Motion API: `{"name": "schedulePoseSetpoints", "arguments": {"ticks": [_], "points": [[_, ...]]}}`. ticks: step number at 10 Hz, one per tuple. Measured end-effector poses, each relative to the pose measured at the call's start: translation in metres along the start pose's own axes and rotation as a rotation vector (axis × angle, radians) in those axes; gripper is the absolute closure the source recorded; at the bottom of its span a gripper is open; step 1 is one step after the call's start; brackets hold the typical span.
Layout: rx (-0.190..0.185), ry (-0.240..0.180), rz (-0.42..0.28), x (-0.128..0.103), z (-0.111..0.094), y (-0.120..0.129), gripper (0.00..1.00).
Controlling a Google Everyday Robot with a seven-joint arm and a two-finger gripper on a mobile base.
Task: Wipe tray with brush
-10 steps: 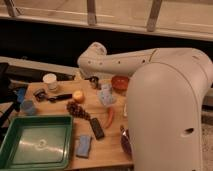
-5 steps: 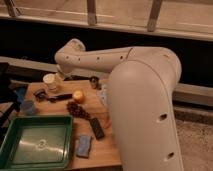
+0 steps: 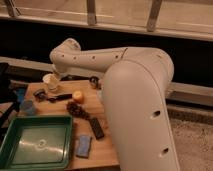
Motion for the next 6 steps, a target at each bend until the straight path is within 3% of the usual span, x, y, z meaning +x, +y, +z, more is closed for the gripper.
{"name": "schedulePoseSetpoints", "arguments": {"ticks": [3, 6], "points": [[-0.060, 0.035, -0.016, 0.000, 0.047, 0.016, 0.20], [-0.128, 0.096, -0.018, 0.010, 0.095, 0.024, 0.20]]}}
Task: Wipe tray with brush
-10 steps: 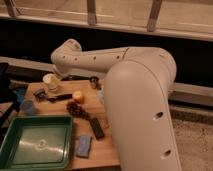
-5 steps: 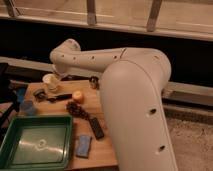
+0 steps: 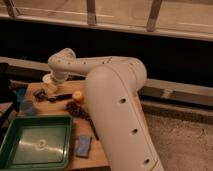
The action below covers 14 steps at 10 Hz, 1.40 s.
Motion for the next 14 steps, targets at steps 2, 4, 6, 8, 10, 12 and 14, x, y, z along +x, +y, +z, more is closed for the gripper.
{"name": "schedulePoseSetpoints", "arguments": {"ticks": [2, 4, 6, 8, 10, 12, 14], "points": [[-0.041, 0.011, 0.006, -0.005, 0.022, 0.005, 0.20], [-0.040, 0.010, 0.008, -0.005, 0.022, 0.004, 0.20], [-0.040, 0.009, 0.009, -0.005, 0.022, 0.003, 0.20], [-0.037, 0.014, 0.004, -0.006, 0.025, 0.006, 0.20], [-0.038, 0.024, -0.006, -0.013, 0.036, 0.021, 0.20], [-0.049, 0.030, 0.006, -0.008, 0.052, 0.021, 0.20], [-0.086, 0.028, 0.008, -0.009, 0.070, 0.029, 0.20]]}}
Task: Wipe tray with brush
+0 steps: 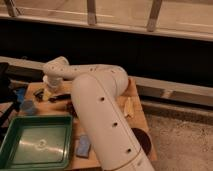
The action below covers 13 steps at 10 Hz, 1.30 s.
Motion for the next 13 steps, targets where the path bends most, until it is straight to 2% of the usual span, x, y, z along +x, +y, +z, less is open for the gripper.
{"name": "schedulePoseSetpoints", "arguments": {"ticks": [4, 6, 8, 11, 12, 13], "points": [[-0.096, -0.020, 0.014, -0.006, 0.036, 0.003, 0.20], [-0.128, -0.017, 0.015, -0.001, 0.046, 0.004, 0.25], [-0.150, -0.025, 0.014, 0.002, 0.051, 0.007, 0.47], [-0.155, -0.027, 0.011, 0.003, 0.051, 0.009, 0.75], [-0.157, -0.025, 0.011, 0.004, 0.052, 0.009, 0.81], [-0.156, -0.024, 0.011, 0.004, 0.052, 0.009, 0.82]]}}
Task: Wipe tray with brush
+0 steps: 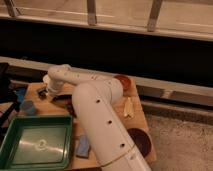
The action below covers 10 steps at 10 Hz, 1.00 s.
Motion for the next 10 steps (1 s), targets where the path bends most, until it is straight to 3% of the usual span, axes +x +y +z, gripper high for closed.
{"name": "schedulePoseSetpoints", "arguments": {"ticks": [3, 8, 10], "points": [[0.059, 0.001, 0.011, 0.013, -0.022, -0.003, 0.82], [0.173, -0.081, 0.008, 0.016, -0.108, -0.006, 0.82], [0.167, -0.113, -0.015, 0.021, -0.124, 0.003, 0.82]]}}
